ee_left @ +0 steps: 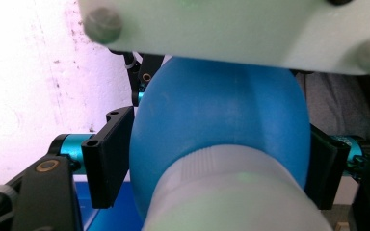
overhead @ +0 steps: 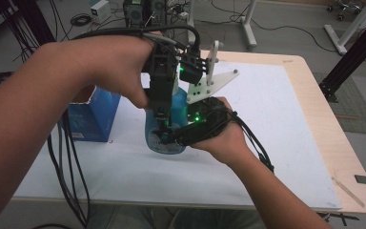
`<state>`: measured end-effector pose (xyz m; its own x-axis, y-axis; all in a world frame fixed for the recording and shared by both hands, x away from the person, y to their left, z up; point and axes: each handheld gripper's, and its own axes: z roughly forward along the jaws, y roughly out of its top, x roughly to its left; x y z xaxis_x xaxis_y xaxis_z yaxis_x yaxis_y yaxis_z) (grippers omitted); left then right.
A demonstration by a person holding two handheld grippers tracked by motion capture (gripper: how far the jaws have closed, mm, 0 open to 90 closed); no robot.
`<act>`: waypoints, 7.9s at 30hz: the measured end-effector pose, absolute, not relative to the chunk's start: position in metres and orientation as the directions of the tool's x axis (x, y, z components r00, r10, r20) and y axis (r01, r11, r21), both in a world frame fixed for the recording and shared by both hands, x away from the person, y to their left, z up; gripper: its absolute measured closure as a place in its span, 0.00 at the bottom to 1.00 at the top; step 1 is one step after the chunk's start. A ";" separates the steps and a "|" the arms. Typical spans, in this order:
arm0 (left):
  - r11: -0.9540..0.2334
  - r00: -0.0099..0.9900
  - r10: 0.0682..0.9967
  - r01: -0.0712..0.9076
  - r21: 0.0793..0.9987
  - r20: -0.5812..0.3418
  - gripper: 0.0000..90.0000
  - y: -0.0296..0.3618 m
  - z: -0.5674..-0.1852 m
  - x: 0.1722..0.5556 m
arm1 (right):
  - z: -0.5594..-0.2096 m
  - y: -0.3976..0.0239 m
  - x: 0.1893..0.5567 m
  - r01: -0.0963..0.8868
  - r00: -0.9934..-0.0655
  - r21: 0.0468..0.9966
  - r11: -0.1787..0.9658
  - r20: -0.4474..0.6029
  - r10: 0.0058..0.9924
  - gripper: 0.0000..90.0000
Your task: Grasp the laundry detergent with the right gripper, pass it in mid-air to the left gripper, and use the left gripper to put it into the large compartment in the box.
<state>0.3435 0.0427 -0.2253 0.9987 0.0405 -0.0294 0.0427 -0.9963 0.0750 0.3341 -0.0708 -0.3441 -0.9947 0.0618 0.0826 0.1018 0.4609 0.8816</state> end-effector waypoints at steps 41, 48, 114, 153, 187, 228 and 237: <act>-0.997 0.997 0.069 0.069 0.020 0.014 0.43 0.051 -0.208 0.342 | -0.342 -0.100 0.336 0.114 -0.993 0.870 0.480 0.091 0.071 0.14; -0.993 0.994 0.113 0.113 0.019 0.009 0.43 0.063 -0.198 0.345 | -0.335 -0.117 0.339 0.122 -0.991 0.853 0.507 0.076 0.110 0.11; -0.586 0.586 0.810 0.810 -0.020 0.013 0.43 0.234 -0.193 0.425 | -0.317 -0.167 0.339 0.122 -0.955 0.677 0.726 -0.121 0.272 0.01; -0.839 0.839 0.544 0.543 -0.026 -0.009 0.42 0.240 -0.297 0.435 | -0.326 -0.162 0.340 0.137 -0.956 0.648 0.749 -0.111 0.271 0.01; -0.849 0.846 0.526 0.528 0.003 0.085 0.24 0.227 -0.214 0.414 | -0.320 -0.171 0.348 0.159 -0.955 0.628 0.761 -0.097 0.280 0.01; -0.980 0.981 0.195 0.194 0.036 0.018 0.02 0.125 -0.241 0.416 | -0.277 -0.204 0.397 0.096 -0.990 0.108 0.989 -0.093 0.107 0.01; -0.983 0.983 0.181 0.181 0.044 0.007 0.02 0.121 -0.242 0.417 | -0.274 -0.208 0.400 0.097 -0.991 0.095 0.991 -0.088 0.106 0.01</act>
